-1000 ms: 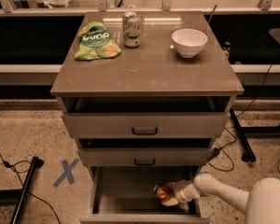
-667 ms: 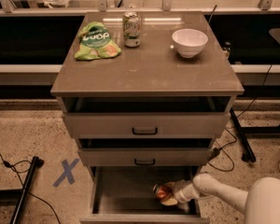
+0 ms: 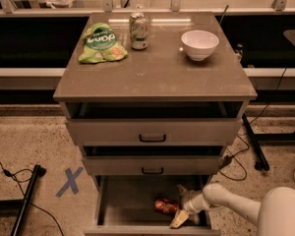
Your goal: Place coke can into bottom drawer
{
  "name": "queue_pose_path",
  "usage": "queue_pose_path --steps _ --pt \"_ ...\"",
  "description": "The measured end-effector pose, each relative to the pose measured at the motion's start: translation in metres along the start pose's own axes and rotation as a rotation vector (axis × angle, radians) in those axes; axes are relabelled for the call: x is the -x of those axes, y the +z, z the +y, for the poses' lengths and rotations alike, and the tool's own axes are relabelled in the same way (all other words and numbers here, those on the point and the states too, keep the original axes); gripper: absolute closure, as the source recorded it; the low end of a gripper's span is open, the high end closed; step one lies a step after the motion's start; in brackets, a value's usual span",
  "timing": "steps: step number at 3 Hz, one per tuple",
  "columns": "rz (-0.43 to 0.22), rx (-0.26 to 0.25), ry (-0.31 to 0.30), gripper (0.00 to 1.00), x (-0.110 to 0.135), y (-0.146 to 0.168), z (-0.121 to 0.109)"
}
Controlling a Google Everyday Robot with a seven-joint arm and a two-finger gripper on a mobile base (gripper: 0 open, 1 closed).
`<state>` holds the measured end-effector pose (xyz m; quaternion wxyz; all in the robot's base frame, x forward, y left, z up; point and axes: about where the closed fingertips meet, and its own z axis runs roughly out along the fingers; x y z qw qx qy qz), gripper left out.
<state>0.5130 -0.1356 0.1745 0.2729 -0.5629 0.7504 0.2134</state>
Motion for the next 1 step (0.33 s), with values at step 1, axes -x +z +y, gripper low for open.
queue_pose_path --steps 1 --pt "0.000 0.000 0.000 0.00 0.0000 0.0000 0.0000"
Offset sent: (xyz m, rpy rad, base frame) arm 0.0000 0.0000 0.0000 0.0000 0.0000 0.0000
